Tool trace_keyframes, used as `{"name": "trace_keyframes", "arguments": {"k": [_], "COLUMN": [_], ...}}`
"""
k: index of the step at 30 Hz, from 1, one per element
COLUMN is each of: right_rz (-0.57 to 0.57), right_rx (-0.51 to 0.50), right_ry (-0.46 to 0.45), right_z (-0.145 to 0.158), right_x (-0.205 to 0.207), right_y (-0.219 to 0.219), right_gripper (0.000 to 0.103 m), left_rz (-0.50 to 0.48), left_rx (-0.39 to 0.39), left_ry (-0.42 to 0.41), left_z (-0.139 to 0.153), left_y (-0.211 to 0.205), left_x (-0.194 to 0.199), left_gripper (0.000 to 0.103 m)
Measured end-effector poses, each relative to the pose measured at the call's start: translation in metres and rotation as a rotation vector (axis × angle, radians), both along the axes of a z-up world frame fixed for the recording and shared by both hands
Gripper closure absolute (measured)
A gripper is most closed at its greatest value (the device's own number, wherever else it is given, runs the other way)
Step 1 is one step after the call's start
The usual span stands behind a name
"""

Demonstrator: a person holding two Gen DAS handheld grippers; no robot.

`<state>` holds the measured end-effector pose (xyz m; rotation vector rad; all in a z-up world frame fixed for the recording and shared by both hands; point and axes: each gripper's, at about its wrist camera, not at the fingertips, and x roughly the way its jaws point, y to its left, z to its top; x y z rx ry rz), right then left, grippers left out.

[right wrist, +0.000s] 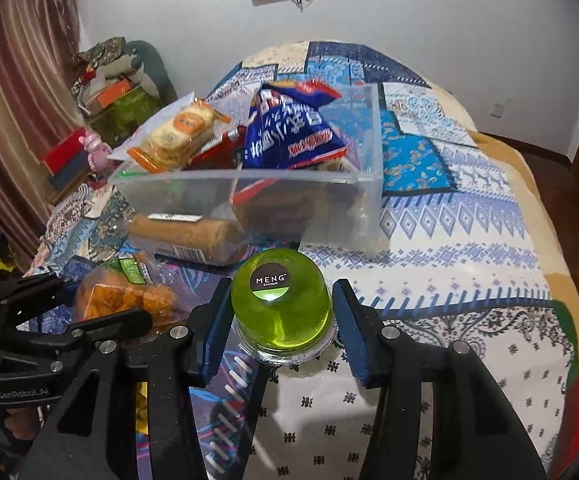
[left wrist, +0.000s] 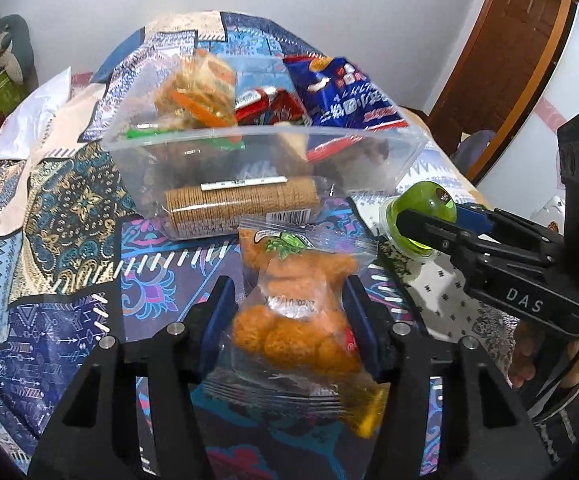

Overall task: Organize snacks
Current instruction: 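Carry the puffed snack bag and jelly cup into the box and release them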

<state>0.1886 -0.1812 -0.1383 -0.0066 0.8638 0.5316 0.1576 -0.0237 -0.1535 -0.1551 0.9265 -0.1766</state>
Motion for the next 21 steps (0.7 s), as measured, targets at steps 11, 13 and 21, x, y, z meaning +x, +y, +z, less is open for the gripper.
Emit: {"name": "trace_keyframes", "arguments": {"k": [11, 13, 21], "right_rz": [-0.011, -0.008, 0.021], "right_rx": [0.038, 0.048, 0.074], "right_ry": [-0.066, -0.078, -0.12], "right_z": [0.029, 0.034, 0.05], "right_x": [-0.003, 0.0, 0.02], "right_y": [0.003, 0.005, 0.031], "right_gripper": [0.057, 0.057, 0.057], "left_rz": [0.048, 0.056, 0.099], "left_rx": [-0.015, -0.015, -0.014], "left_ry": [-0.1, -0.116, -0.182], "left_z": [0.047, 0.053, 0.075], "left_y": [0.019, 0.027, 0.048], "left_x": [-0.002, 0.005, 0.024], "left_gripper": [0.048, 0.048, 0.048]}}
